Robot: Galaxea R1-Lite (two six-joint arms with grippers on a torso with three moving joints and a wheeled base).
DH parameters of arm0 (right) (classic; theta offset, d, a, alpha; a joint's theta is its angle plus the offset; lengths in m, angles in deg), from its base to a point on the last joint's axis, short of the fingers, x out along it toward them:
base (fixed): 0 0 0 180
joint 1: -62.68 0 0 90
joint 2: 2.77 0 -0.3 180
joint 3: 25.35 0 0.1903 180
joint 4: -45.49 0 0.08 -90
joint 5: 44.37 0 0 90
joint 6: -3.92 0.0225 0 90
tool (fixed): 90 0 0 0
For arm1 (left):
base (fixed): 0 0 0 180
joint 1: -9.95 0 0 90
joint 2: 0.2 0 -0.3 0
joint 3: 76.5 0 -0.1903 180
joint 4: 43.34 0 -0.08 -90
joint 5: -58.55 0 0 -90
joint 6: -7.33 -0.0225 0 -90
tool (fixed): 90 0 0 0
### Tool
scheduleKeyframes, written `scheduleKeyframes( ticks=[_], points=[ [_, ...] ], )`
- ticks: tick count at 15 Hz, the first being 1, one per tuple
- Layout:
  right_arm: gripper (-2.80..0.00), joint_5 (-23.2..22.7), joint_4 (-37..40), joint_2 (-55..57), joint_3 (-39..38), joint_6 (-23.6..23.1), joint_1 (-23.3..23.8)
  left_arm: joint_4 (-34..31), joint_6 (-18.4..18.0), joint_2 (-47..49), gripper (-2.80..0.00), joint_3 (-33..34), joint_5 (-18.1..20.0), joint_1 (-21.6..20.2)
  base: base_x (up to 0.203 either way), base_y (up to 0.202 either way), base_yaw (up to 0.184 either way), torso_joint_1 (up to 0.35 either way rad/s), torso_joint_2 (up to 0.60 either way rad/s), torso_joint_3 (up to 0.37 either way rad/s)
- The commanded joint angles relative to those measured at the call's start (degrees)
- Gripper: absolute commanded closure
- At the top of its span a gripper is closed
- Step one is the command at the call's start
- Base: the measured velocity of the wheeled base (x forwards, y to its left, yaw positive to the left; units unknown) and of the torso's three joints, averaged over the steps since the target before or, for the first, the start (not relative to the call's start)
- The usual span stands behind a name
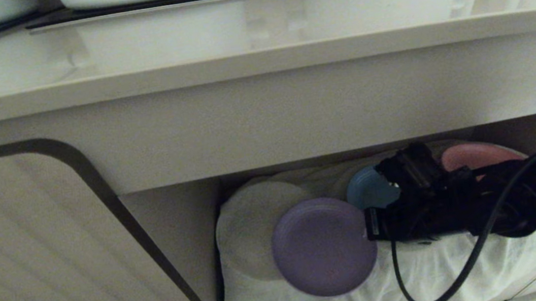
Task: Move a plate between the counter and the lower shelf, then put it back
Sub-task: Pick up the plate in the cupboard
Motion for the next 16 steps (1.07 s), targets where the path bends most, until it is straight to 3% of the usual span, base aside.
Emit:
scheduleKeyframes(
  ticks=[1,16],
  points=[
    [0.0,0.0,-0.1,-3.0,-1.7,0.2,0.5,0.0,0.0,0.0,0.0,0.0,0.0,0.0,0.0,0.0,0.0,0.0,0.0,0.0],
    [0.0,0.2,0.3,-22.0,-19.1,0.2,3.7,0.0,0.0,0.0,0.0,0.0,0.0,0.0,0.0,0.0,0.0,0.0,0.0,0.0]
  ],
)
